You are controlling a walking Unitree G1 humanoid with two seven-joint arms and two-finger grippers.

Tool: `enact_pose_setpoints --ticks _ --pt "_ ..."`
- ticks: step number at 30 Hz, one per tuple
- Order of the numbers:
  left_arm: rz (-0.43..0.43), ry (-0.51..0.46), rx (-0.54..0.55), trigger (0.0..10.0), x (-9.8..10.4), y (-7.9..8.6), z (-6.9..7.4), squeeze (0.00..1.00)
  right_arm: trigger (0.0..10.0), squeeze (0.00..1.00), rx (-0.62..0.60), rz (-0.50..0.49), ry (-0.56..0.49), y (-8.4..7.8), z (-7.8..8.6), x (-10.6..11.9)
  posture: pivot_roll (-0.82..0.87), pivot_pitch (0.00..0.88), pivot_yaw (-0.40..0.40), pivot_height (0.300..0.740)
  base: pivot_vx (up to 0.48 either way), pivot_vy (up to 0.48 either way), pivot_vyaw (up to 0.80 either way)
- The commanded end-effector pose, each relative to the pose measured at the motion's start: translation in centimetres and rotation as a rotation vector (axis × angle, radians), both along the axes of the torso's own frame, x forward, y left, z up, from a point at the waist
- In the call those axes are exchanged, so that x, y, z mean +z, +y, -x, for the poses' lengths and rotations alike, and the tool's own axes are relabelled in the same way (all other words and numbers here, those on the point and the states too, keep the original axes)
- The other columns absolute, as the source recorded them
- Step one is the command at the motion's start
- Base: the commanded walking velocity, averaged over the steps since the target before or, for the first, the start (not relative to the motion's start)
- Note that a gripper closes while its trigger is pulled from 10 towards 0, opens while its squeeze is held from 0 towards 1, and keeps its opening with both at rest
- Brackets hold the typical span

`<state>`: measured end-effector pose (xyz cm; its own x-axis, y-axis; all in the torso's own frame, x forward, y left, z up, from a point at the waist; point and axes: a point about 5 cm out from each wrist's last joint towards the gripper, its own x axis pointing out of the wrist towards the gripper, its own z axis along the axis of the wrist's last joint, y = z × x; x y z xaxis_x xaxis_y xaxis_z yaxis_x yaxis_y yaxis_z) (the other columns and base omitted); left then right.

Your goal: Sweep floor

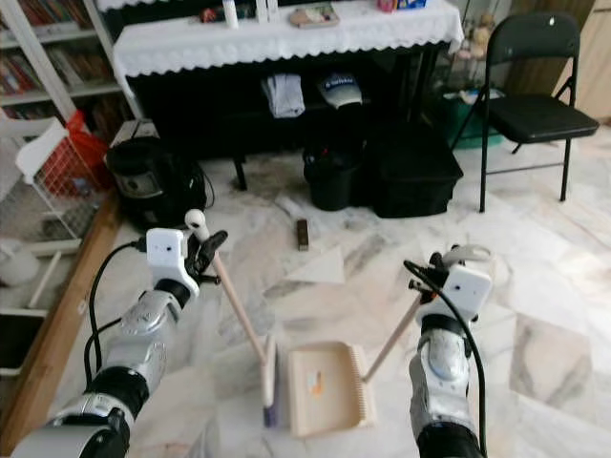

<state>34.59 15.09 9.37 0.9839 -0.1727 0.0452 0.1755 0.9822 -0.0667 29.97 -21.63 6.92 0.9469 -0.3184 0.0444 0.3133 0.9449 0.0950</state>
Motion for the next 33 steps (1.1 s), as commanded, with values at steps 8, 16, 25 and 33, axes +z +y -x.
enact_pose_setpoints --ticks 8,16,25,33 --pt "-0.017 -0.068 -0.006 10.0 1.66 0.40 -0.67 0.00 10.0 0.00 0.001 -0.014 -0.073 0.66 -0.62 1.32 -0.22 0.000 0.119 0.740 0.376 0.000 0.00" --pt "-0.019 -0.072 -0.017 10.0 1.88 0.36 -0.84 0.00 10.0 0.00 0.003 -0.018 -0.076 0.82 -0.68 1.33 -0.23 0.000 0.124 0.740 0.382 0.000 0.00" --pt "-0.020 -0.077 -0.031 10.0 2.13 0.03 -1.03 0.00 10.0 0.00 -0.004 -0.041 -0.070 0.70 -0.72 1.27 -0.20 0.000 0.128 0.740 0.381 0.000 -0.42" --pt "-0.019 -0.083 -0.009 10.0 2.15 0.50 -0.94 0.00 10.0 0.00 0.007 -0.042 -0.072 0.78 -0.91 1.38 -0.19 0.000 0.113 0.740 0.381 0.000 -0.80"
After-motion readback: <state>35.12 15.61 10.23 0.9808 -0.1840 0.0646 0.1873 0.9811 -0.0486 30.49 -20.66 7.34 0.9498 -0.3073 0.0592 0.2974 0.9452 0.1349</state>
